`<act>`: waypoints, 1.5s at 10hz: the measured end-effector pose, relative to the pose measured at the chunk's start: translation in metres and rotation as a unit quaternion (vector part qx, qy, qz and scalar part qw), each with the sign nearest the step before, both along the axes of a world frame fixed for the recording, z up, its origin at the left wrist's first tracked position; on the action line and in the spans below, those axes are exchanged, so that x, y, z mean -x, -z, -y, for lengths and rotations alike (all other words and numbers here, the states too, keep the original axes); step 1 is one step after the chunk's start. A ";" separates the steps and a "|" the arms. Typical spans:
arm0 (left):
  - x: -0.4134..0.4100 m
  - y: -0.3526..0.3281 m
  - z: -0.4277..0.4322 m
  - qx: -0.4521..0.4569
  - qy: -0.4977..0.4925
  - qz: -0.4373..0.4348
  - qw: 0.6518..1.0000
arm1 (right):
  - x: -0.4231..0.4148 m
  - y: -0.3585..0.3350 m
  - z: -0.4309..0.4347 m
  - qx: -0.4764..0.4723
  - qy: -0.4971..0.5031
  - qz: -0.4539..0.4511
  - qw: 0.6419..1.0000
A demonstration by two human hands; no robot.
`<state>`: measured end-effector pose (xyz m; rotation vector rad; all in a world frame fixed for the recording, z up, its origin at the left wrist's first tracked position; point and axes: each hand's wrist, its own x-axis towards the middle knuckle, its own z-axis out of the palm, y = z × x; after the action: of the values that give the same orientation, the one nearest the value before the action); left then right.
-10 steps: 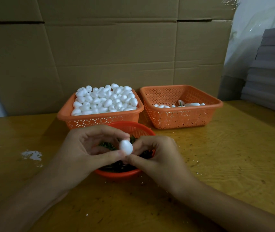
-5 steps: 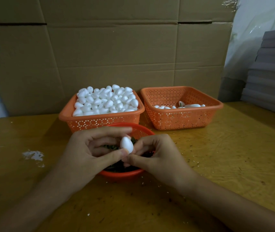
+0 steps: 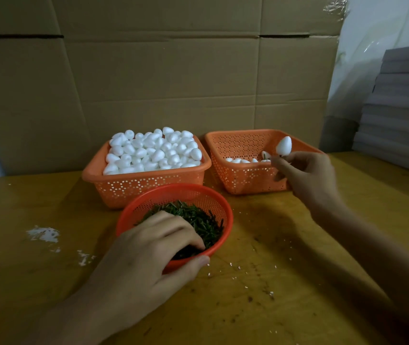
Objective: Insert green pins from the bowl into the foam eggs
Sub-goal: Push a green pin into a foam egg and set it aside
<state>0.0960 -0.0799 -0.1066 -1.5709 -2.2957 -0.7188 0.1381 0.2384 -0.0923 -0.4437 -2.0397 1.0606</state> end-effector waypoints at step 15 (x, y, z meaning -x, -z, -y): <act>0.012 -0.002 0.004 -0.150 0.017 0.015 0.988 | -0.009 0.014 0.106 -0.479 -0.274 0.193 0.811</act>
<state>0.0839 -0.0837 -0.1045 -1.4710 -2.0669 -1.0463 0.1469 0.1326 -0.1065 0.5362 -2.8290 0.0796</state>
